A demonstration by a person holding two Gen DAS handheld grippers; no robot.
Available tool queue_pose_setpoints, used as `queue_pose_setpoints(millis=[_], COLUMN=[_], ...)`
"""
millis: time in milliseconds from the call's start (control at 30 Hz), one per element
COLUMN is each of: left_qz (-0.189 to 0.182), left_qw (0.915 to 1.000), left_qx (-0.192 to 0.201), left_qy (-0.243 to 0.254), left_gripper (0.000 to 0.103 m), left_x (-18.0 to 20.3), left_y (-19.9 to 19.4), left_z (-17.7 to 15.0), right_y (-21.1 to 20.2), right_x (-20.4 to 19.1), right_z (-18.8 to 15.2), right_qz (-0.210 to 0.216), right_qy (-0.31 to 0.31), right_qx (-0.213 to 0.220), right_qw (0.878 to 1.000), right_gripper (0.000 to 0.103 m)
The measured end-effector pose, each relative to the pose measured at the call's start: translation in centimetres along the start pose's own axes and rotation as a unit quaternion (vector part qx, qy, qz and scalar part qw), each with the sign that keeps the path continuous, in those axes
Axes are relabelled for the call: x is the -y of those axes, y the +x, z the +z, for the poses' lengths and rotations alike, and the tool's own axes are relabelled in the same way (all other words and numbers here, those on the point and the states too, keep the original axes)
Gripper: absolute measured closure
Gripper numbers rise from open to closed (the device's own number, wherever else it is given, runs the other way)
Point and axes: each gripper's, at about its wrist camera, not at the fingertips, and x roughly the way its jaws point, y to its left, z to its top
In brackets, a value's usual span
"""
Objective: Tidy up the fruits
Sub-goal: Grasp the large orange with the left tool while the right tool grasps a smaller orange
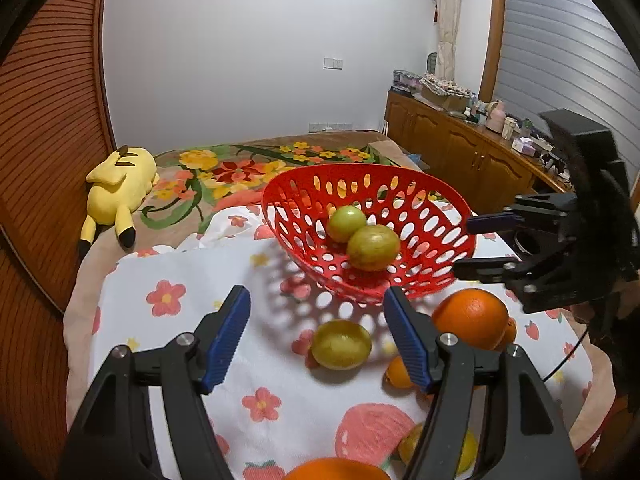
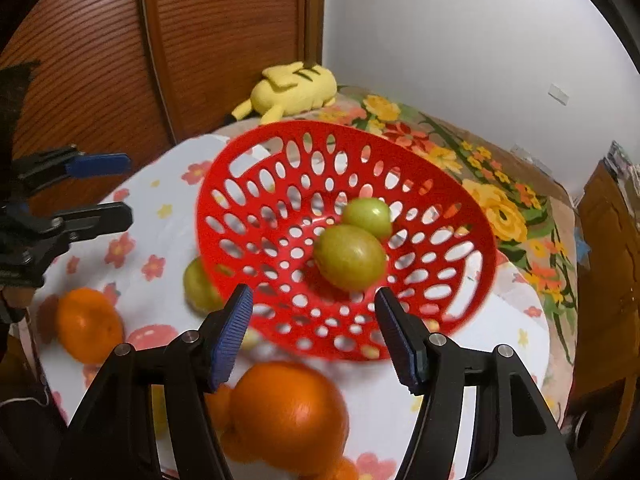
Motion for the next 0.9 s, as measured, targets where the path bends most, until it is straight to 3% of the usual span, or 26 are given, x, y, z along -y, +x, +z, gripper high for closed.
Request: queue_pose_setpoints(millis=[233,500,900], left_qz=[-0.003,-0.01,-0.01], left_qw=[1.0,0.9999,0.9994], left_qx=[0.001,-0.009,-0.026], left_qy=[0.008,0.001,-0.023], left_gripper=[0.031,0.031,0.031], left_x=[0.8,1.3,-0.2], left_y=[-1.5,-2.5,-3.3], left_z=[-1.9,-4.8,-8.8], right_y=[-2.6,-2.6,-0.8], right_x=[-0.1,-0.2,-0.5], right_z=[-3.8,-7.1,-8.0], right_qz=[0.001,0.009,0.01], right_qy=[0.05,0.096,0.111], right_qx=[0.027,0.032,0.023], right_qw=[0.998,0.995,0.994], right_gripper=[0.032,0.03,0.022])
